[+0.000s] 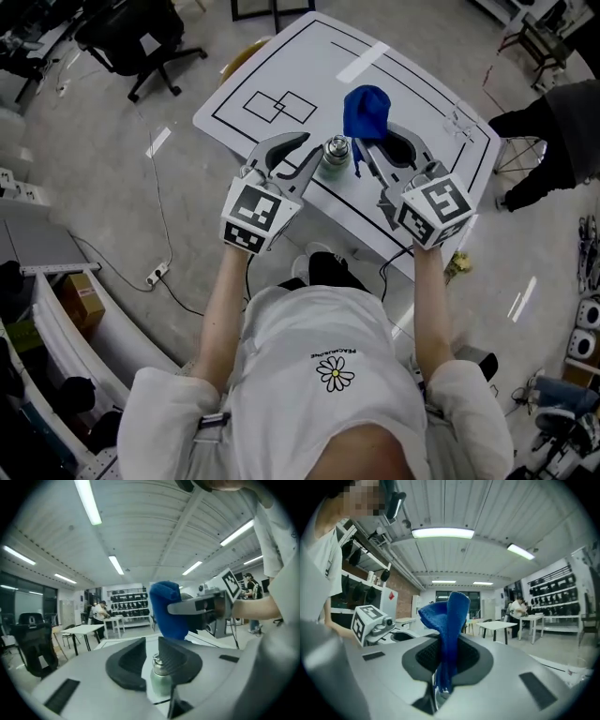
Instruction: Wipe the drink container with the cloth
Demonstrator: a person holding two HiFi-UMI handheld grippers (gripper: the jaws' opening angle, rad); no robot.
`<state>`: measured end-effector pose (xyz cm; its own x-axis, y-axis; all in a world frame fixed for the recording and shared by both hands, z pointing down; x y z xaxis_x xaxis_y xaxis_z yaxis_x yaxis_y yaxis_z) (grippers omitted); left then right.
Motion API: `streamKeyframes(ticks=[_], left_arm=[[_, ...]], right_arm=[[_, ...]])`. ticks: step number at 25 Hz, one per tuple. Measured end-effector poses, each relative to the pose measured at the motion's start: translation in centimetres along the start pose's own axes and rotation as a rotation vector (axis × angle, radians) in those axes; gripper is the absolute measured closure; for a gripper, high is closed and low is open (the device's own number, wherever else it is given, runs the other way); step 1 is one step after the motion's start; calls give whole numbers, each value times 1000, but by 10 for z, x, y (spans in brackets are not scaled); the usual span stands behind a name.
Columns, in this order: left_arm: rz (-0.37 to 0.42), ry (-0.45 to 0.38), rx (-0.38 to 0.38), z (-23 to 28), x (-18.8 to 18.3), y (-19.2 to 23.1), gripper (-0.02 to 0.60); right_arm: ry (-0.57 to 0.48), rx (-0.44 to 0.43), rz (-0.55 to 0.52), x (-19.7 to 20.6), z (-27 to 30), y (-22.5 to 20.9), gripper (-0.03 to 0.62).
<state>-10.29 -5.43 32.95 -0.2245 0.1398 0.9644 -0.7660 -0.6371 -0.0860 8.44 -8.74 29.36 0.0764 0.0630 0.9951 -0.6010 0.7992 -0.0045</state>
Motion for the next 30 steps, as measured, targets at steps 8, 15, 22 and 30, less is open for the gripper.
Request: streamKeyframes(ticks=[8, 15, 22, 30], left_arm=[[-112, -85, -248, -22, 0, -25, 581], [-124, -81, -301, -17, 10, -30, 583], [-129, -85, -325, -14, 10, -22, 583], [-137, -85, -352, -12, 12, -11, 583]], right_arm=[[-157, 244, 88, 36, -34, 28, 551], [-105, 264, 134, 67, -42, 39, 551], [-105, 258, 122, 62, -36, 33, 551], [-84, 264, 130, 66, -32, 26, 551]])
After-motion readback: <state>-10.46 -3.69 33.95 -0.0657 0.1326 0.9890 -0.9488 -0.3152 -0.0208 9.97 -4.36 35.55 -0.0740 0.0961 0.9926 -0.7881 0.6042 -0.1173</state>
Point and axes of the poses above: the fingertips, and each gripper's own axes: z forward along the fingers, y to its left, x out of its underside, the point moved 9 cm from there along -z, backward along the fingers, and after that the axes turned 2 degrees about y, right-handed, at the moved point
